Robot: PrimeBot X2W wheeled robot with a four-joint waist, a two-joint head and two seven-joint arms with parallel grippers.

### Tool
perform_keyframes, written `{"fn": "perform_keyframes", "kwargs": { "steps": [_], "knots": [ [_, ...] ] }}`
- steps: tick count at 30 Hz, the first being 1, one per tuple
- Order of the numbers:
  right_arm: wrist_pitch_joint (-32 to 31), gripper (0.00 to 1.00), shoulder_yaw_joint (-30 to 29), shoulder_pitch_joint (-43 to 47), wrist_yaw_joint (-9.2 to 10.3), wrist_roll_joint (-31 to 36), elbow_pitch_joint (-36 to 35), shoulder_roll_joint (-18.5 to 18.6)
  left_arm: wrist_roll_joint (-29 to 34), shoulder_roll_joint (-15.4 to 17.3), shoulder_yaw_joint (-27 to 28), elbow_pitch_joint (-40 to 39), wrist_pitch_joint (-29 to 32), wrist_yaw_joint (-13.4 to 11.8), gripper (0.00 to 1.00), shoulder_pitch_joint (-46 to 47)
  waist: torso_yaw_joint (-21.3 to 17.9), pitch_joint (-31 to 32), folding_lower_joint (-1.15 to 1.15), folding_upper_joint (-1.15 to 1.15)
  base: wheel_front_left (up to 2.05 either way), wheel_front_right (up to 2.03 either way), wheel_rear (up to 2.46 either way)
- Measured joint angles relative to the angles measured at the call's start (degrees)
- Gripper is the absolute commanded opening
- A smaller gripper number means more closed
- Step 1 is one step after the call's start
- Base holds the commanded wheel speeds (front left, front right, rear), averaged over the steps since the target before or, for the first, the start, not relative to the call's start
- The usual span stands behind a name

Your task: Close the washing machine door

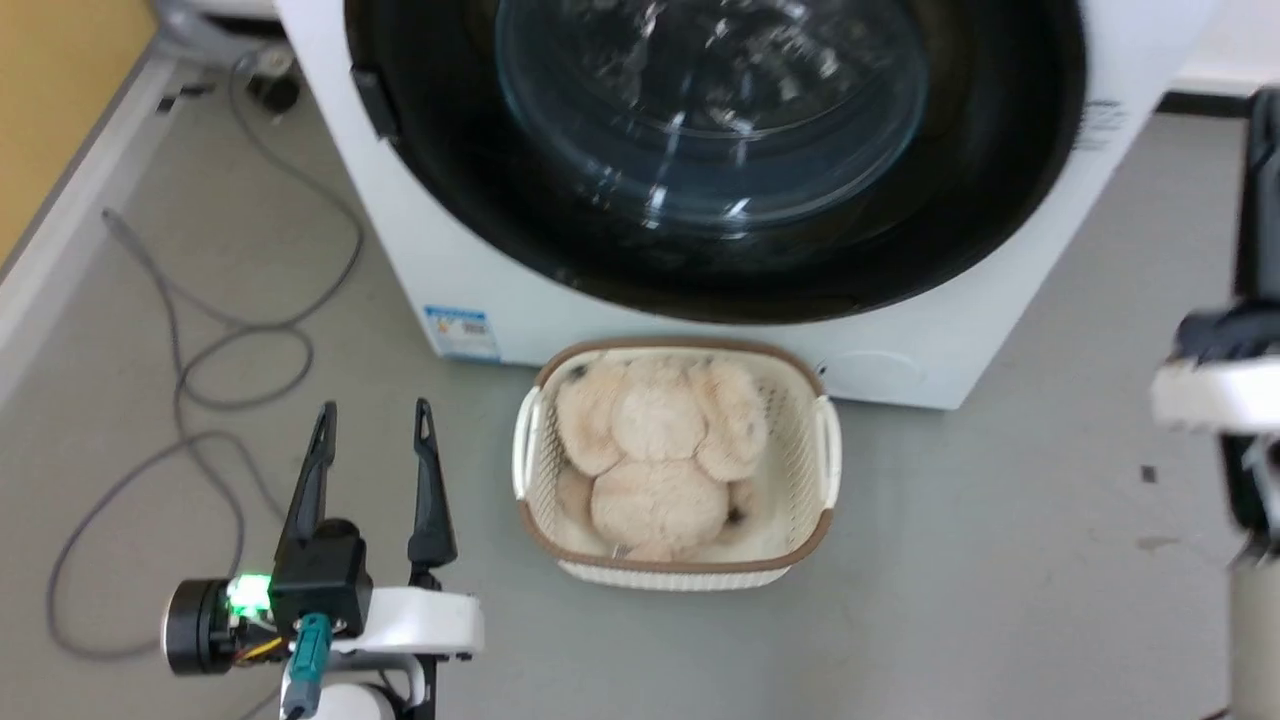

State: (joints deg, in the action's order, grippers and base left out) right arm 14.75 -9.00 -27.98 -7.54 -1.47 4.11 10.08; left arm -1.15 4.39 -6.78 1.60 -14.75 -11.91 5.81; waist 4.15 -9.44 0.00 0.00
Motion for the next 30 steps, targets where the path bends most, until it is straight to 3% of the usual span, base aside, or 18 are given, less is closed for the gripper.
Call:
{"fn": "perform_keyframes", "kwargs": {
  "steps": [8, 9, 10, 11, 30],
  "knots": [
    [0.00, 0.00, 3.52, 10.35, 0.00, -0.21, -2.86, -4.17, 0.03, 0.46, 0.42, 0.36, 0.00, 0.00, 1.00, -3.09, -2.59, 4.36, 0.00, 0.00, 0.00, 0.00, 0.00],
    [0.00, 0.15, 3.92, 11.61, 0.00, -0.37, -2.60, -4.57, 0.03, 0.48, 0.44, 0.42, 0.00, 0.00, 1.00, -3.63, -2.84, 4.96, 0.00, 0.00, 0.00, 0.00, 0.00],
    [0.00, 0.49, 4.20, 12.82, 0.00, -0.68, -2.47, -4.99, 0.03, 0.48, 0.45, 0.47, 0.00, 0.00, 1.00, -4.15, -3.06, 5.55, 0.00, 0.00, 0.00, 0.00, 0.00],
    [0.00, 1.00, 4.47, 14.03, 0.00, -0.86, -2.37, -5.37, 0.03, 0.51, 0.46, 0.52, 0.00, -0.01, 1.00, -4.69, -3.28, 6.14, 0.00, 0.00, 0.00, 0.00, 0.00],
    [0.00, 1.00, 6.47, 28.40, 0.00, -9.28, -1.30, -6.89, 0.36, 0.63, 0.01, 0.49, 0.00, 1.00, 1.00, -7.96, -4.29, 9.87, 0.00, 0.00, 0.00, 0.00, 0.00]
  ]
}}
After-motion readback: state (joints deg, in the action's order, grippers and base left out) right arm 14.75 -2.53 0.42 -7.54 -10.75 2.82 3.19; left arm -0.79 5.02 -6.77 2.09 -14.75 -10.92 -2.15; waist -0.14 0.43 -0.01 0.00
